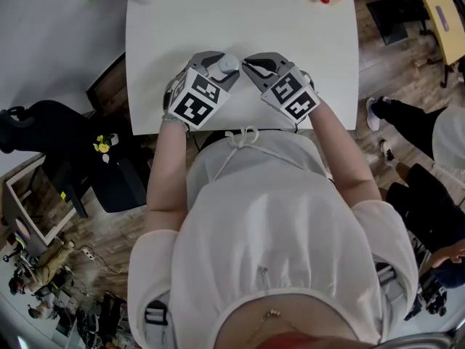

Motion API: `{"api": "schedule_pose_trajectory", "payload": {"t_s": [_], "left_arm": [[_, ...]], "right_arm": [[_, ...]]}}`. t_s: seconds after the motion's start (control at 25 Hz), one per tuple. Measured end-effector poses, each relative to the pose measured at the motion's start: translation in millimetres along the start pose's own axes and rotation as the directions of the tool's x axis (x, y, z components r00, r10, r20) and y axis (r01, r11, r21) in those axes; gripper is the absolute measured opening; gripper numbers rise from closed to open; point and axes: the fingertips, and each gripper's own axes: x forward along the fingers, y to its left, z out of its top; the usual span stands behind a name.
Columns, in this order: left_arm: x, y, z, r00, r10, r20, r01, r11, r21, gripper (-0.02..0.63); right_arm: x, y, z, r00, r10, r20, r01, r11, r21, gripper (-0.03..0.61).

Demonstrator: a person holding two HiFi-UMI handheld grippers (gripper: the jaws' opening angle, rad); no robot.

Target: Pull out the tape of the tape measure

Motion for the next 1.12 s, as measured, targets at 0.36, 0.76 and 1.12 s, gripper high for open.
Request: {"api": "schedule_pose_trajectory", "payload": {"t_s": [0.36,0.76,1.12], "left_arm": [[-5,5,1,0.999,0.042,0.024,-0.041,0.999,-0.022,0.227],[-16,21,0,0.993,0.105,0.053,-0.102,0.993,-0.056,0.227],[-18,20,10,0.991,0.107,0.083,-0.102,0.993,-0.061,0.227]], "right_arm": [[-3,-2,0,1.000,-0.027,-0.012,0.027,1.000,-0.009,0.017],[-20,-32,-8,0.986,-0.162,-0.039,0.165,0.979,0.118,0.015],[-35,-42,-17,0.973,-0.222,-0.065,0.230,0.957,0.174,0.014]]}}
